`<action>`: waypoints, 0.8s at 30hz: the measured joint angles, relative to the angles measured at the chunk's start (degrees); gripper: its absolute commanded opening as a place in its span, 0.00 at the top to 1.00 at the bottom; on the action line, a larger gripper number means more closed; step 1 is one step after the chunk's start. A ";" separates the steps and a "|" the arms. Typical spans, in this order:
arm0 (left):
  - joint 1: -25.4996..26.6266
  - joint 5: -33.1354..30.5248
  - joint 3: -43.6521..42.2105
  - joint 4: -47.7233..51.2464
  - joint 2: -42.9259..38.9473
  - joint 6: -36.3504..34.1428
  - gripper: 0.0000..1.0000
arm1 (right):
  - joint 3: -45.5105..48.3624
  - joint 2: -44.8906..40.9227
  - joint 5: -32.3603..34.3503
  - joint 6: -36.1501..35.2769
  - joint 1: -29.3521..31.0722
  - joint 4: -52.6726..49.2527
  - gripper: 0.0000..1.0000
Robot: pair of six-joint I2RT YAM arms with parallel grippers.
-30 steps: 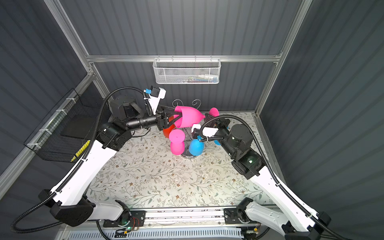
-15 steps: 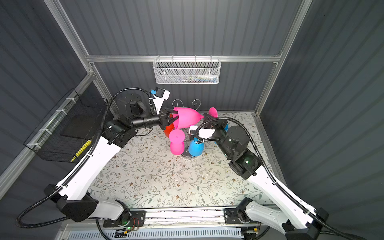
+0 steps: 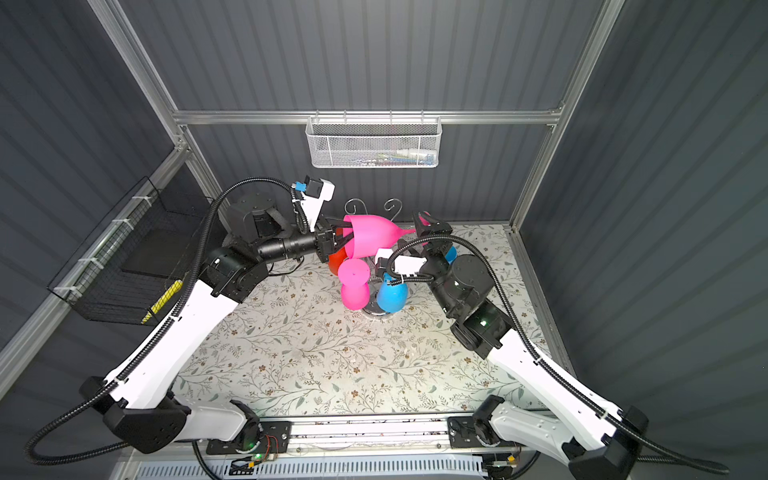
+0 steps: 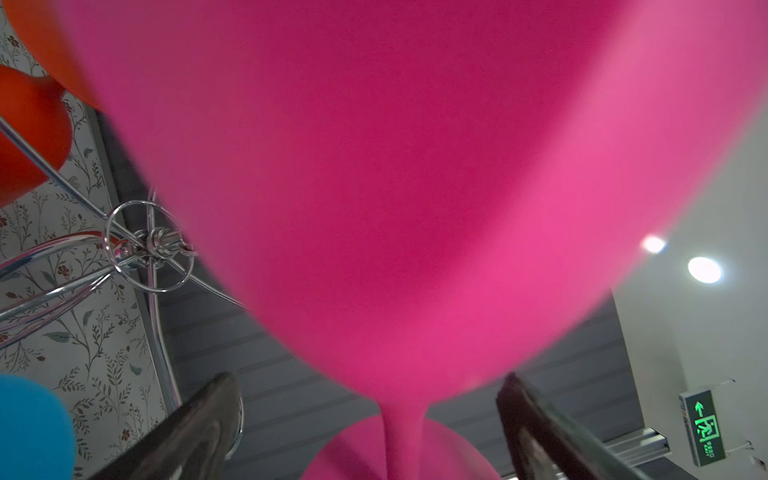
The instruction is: Take the wine glass off the wine glass rack
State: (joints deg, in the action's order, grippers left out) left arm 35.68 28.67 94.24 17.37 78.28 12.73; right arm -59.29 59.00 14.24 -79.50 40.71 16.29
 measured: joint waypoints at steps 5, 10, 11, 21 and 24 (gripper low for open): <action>0.00 -4.81 -4.79 -5.29 -3.91 0.02 1.00 | 0.09 -0.44 0.20 2.23 0.07 2.97 0.01; 0.00 -12.20 -8.85 -10.36 -7.85 -0.79 1.00 | 0.37 -2.54 0.70 5.88 0.07 3.87 0.01; 0.00 -13.46 -9.46 -11.15 -8.46 -1.18 1.00 | 0.50 -2.99 0.81 6.47 0.07 3.87 0.01; 0.00 -28.98 -15.19 -16.81 -15.67 -11.04 1.00 | 2.38 -6.40 2.64 12.92 0.07 3.78 0.01; 0.00 -34.91 -18.29 -16.90 -18.49 -14.71 1.00 | 2.43 -6.99 3.23 14.73 0.11 3.43 0.01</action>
State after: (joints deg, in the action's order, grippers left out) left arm 35.68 -6.24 75.94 0.47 59.79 -1.98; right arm -56.86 52.01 17.47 -64.77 40.82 19.73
